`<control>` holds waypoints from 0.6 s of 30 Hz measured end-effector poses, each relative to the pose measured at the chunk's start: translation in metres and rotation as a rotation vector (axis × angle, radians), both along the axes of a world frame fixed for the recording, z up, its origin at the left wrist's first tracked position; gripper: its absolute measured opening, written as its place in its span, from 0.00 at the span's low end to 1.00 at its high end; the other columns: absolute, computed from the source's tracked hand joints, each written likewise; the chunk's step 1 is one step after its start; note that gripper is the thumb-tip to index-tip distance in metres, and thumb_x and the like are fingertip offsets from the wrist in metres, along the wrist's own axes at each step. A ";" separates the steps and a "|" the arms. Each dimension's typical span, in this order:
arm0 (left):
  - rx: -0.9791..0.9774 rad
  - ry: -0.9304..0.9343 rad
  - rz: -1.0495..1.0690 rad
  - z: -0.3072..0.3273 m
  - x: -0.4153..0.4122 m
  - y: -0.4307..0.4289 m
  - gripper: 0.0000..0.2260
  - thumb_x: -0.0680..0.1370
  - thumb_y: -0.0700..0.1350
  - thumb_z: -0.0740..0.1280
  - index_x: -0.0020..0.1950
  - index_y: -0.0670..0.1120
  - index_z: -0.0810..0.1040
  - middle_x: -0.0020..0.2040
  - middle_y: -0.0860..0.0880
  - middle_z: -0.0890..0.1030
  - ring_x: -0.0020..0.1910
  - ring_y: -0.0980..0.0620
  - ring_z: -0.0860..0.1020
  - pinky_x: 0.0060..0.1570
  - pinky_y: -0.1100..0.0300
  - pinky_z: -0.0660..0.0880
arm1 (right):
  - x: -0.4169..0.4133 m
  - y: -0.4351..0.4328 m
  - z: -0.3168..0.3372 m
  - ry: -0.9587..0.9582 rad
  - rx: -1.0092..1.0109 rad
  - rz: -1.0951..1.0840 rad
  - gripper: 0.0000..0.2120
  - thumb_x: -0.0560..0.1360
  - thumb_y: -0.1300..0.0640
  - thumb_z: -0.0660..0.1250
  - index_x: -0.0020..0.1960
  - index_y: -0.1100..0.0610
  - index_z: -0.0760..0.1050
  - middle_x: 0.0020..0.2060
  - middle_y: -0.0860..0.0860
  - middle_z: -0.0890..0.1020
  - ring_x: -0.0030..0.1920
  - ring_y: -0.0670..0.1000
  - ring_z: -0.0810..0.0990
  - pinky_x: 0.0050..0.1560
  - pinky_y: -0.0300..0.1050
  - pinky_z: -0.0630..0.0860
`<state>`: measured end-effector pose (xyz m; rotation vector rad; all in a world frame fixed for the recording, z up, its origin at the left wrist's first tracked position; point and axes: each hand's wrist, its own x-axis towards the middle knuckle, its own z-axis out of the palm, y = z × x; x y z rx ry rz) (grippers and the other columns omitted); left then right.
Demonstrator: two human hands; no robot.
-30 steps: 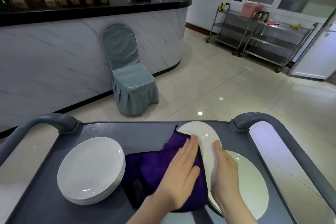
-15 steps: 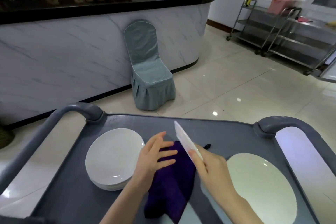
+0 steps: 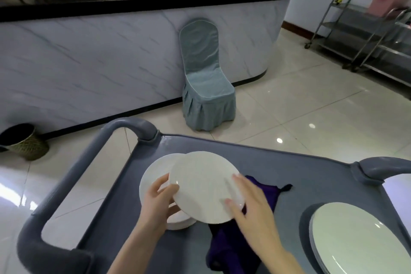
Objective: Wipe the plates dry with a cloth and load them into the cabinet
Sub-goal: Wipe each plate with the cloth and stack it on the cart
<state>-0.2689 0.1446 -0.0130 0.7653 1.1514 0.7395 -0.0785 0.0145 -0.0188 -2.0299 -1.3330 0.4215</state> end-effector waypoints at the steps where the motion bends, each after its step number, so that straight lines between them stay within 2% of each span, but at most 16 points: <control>1: 0.000 0.004 0.027 -0.005 -0.007 0.006 0.15 0.75 0.36 0.67 0.58 0.52 0.83 0.52 0.45 0.85 0.44 0.45 0.85 0.36 0.55 0.81 | 0.000 0.005 -0.003 0.073 -0.013 -0.143 0.27 0.78 0.44 0.67 0.76 0.44 0.65 0.70 0.39 0.69 0.69 0.40 0.65 0.66 0.37 0.63; 3: -0.018 0.010 0.059 -0.015 -0.019 0.015 0.16 0.75 0.36 0.68 0.58 0.52 0.82 0.52 0.45 0.85 0.48 0.43 0.84 0.37 0.55 0.81 | -0.004 0.019 -0.014 0.294 -0.084 -0.302 0.24 0.77 0.52 0.70 0.72 0.48 0.71 0.62 0.48 0.75 0.58 0.46 0.76 0.57 0.39 0.71; 5: -0.029 0.001 0.052 -0.024 -0.026 0.022 0.16 0.76 0.35 0.67 0.59 0.52 0.82 0.52 0.46 0.84 0.50 0.41 0.83 0.36 0.55 0.81 | -0.013 0.034 -0.021 0.478 -0.086 -0.346 0.16 0.77 0.58 0.71 0.62 0.45 0.78 0.55 0.53 0.79 0.49 0.47 0.80 0.49 0.38 0.75; 6: -0.025 0.008 0.047 -0.027 -0.028 0.024 0.16 0.76 0.35 0.67 0.59 0.52 0.81 0.51 0.47 0.85 0.49 0.42 0.83 0.36 0.55 0.81 | -0.019 0.040 -0.024 0.542 -0.062 -0.368 0.15 0.76 0.61 0.70 0.59 0.44 0.79 0.53 0.54 0.80 0.48 0.48 0.81 0.47 0.39 0.75; 8: 0.005 0.067 0.043 -0.033 -0.033 0.029 0.16 0.76 0.35 0.66 0.57 0.53 0.80 0.49 0.50 0.85 0.47 0.46 0.84 0.37 0.55 0.81 | -0.030 0.049 -0.031 0.630 -0.018 -0.433 0.17 0.75 0.64 0.70 0.58 0.46 0.81 0.51 0.54 0.81 0.48 0.50 0.80 0.49 0.42 0.76; 11: 0.163 0.266 0.026 -0.041 -0.043 0.038 0.16 0.74 0.37 0.67 0.56 0.55 0.79 0.51 0.52 0.83 0.51 0.50 0.82 0.47 0.52 0.80 | -0.044 0.060 -0.039 0.670 0.024 -0.499 0.19 0.75 0.66 0.70 0.58 0.44 0.81 0.50 0.49 0.79 0.47 0.48 0.80 0.49 0.41 0.74; 14: 0.334 0.490 0.011 -0.045 -0.052 0.045 0.13 0.74 0.40 0.68 0.55 0.53 0.80 0.52 0.53 0.77 0.48 0.55 0.79 0.47 0.60 0.75 | -0.050 0.068 -0.048 0.655 0.042 -0.518 0.20 0.75 0.66 0.70 0.56 0.43 0.80 0.49 0.47 0.78 0.47 0.47 0.79 0.47 0.38 0.72; 16: 0.372 0.568 0.001 -0.049 -0.056 0.048 0.12 0.74 0.39 0.68 0.56 0.51 0.80 0.51 0.51 0.75 0.46 0.55 0.78 0.48 0.61 0.74 | -0.053 0.073 -0.052 0.651 0.037 -0.520 0.20 0.74 0.66 0.70 0.55 0.42 0.80 0.48 0.47 0.77 0.46 0.47 0.79 0.45 0.36 0.72; 18: 0.386 0.621 -0.002 -0.052 -0.060 0.049 0.12 0.75 0.38 0.68 0.57 0.49 0.81 0.49 0.51 0.74 0.45 0.56 0.77 0.46 0.66 0.71 | -0.057 0.077 -0.055 0.639 0.023 -0.517 0.20 0.74 0.66 0.71 0.54 0.41 0.80 0.48 0.46 0.77 0.44 0.45 0.78 0.43 0.34 0.71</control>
